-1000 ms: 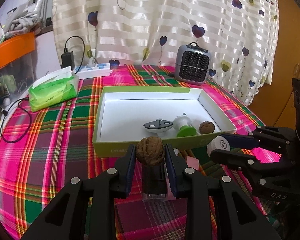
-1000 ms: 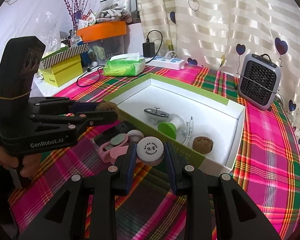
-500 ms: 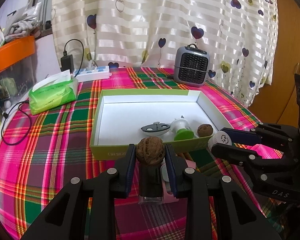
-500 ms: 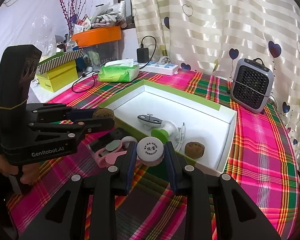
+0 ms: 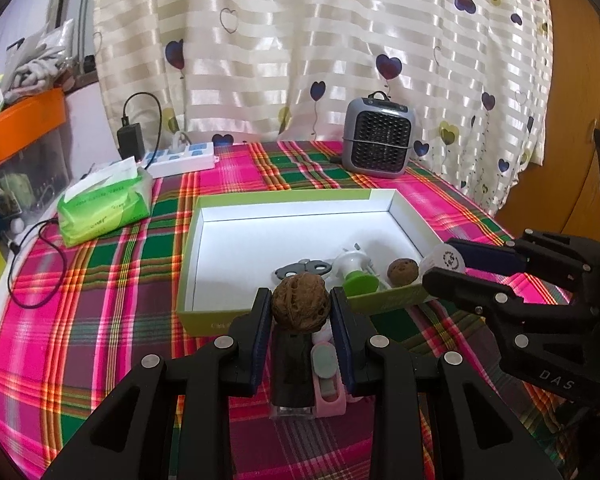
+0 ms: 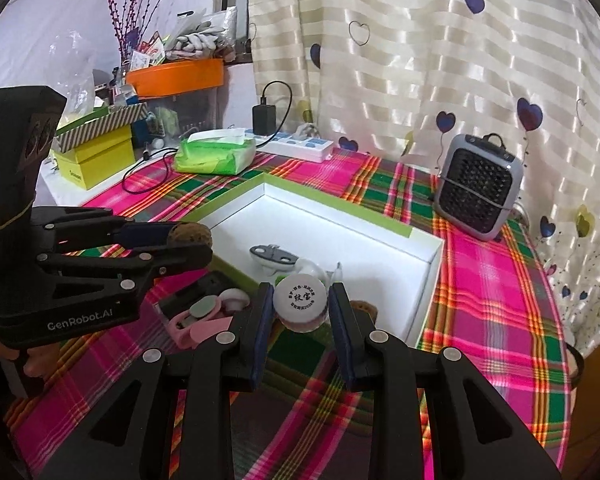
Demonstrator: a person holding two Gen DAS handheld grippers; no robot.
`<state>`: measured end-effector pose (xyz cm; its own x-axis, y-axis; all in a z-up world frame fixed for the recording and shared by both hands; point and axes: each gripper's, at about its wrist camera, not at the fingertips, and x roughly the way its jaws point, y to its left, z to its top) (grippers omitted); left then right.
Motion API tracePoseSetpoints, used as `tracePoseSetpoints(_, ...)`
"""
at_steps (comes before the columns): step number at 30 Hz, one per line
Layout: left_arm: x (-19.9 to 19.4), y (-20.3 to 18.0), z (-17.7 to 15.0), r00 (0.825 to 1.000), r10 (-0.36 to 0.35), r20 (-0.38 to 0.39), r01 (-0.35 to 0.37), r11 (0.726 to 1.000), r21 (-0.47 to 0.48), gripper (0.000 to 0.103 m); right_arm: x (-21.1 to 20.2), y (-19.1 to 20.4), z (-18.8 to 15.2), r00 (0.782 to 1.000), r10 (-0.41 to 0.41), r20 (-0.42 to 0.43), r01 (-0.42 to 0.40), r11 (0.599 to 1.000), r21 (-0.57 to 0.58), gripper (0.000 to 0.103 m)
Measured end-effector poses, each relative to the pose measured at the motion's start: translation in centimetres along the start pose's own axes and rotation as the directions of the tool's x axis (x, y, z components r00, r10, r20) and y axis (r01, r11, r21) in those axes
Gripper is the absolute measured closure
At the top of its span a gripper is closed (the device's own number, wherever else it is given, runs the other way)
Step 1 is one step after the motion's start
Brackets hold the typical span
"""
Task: Organize objects
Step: 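Lift the walnut with the left tool while the right tool carries the white container over the box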
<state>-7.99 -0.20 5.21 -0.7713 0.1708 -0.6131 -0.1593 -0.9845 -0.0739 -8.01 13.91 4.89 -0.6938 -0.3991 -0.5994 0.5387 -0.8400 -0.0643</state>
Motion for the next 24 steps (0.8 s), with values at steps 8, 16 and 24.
tracePoseSetpoints(8, 0.0, -0.3, 0.7, 1.000, 0.001, 0.005, -0.001, 1.000, 0.016, 0.076, 0.1, 0.0, 0.6, 1.000, -0.022, -0.001, 0.022, 1.000, -0.012, 0.073)
tracePoseSetpoints(16, 0.3, -0.3, 1.0, 1.000, 0.000, -0.008, 0.000, 1.000, 0.012, 0.076, 0.5, 0.0, 1.1, 1.000, -0.024, -0.006, 0.024, 1.000, -0.019, 0.073)
tracePoseSetpoints(24, 1.3, 0.1, 1.4, 1.000, 0.002, -0.024, -0.002, 1.000, 0.017, 0.076, 1.2, -0.7, 1.4, 1.000, -0.019, -0.017, 0.019, 1.000, -0.009, 0.073)
